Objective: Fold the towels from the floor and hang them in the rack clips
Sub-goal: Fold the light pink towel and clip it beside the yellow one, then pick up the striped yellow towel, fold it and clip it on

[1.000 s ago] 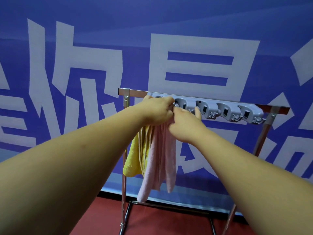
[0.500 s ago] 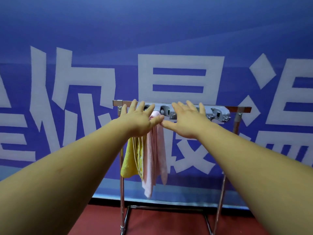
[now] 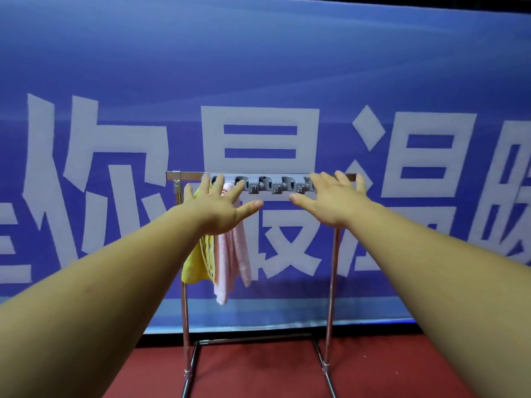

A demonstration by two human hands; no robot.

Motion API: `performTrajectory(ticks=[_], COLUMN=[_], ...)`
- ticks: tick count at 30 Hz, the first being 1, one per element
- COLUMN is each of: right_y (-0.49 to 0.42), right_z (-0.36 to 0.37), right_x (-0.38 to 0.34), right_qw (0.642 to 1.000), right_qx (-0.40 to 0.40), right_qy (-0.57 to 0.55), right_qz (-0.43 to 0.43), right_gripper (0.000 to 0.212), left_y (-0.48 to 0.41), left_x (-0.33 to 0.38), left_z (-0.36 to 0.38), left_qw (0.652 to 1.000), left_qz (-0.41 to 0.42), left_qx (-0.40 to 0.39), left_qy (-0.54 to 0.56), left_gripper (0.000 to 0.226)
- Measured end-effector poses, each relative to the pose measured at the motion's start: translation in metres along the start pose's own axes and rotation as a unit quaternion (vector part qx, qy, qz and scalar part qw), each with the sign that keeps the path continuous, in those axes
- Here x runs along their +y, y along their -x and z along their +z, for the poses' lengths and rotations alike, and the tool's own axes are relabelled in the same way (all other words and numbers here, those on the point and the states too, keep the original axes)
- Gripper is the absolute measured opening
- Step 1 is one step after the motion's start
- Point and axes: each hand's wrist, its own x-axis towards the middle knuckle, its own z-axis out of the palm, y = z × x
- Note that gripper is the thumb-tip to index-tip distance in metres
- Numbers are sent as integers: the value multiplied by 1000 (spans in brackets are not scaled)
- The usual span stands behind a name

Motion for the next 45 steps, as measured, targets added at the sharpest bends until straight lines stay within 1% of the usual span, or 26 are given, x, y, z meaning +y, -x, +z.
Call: performTrajectory(ticks=[5, 9, 13, 17, 19, 21, 26, 34, 36, 38, 42, 45], right_y=[39, 48, 43, 28, 20, 13, 5, 23, 34, 48, 82, 111], right_z=[7, 27, 55, 97, 127, 164, 269, 432, 467, 501, 567, 607], right_x=[19, 22, 22, 22, 23, 24, 27, 38, 41, 46, 55, 64], right_qw=[1000, 999, 997, 994, 991, 987, 971, 930, 919, 910, 884, 860], right_qx=[-21, -45, -72, -106, -132, -156, -239, -364, -390, -410, -462, -505], right_qy=[-3, -9, -9, -12, -18, -24, -20, -28, -34, -35, -33, -23], right_qz=[15, 22, 14, 14, 13, 12, 13, 34, 42, 47, 64, 72], right_gripper=[98, 100, 100, 100, 99, 100, 99, 94, 93, 88, 85, 85], left_y=[38, 53, 47, 27, 18, 12, 3, 6, 9, 16, 47, 79], left_x=[18, 24, 22, 14, 12, 13, 13, 11, 12, 17, 29, 42], left_z=[9, 25, 56, 103, 132, 166, 272, 426, 462, 500, 569, 613], left_qw=[1000, 999, 997, 993, 990, 986, 969, 924, 907, 890, 866, 846], left_qz=[8, 6, -7, -19, -22, -20, -10, -36, -32, -7, -37, -37], left_qx=[-23, -44, -72, -112, -140, -167, -244, -377, -417, -454, -492, -524], left_qy=[12, 8, 16, 16, 14, 16, 34, 52, 47, 32, 81, 96], left_gripper=[100, 95, 99, 107, 106, 99, 91, 90, 85, 77, 93, 94])
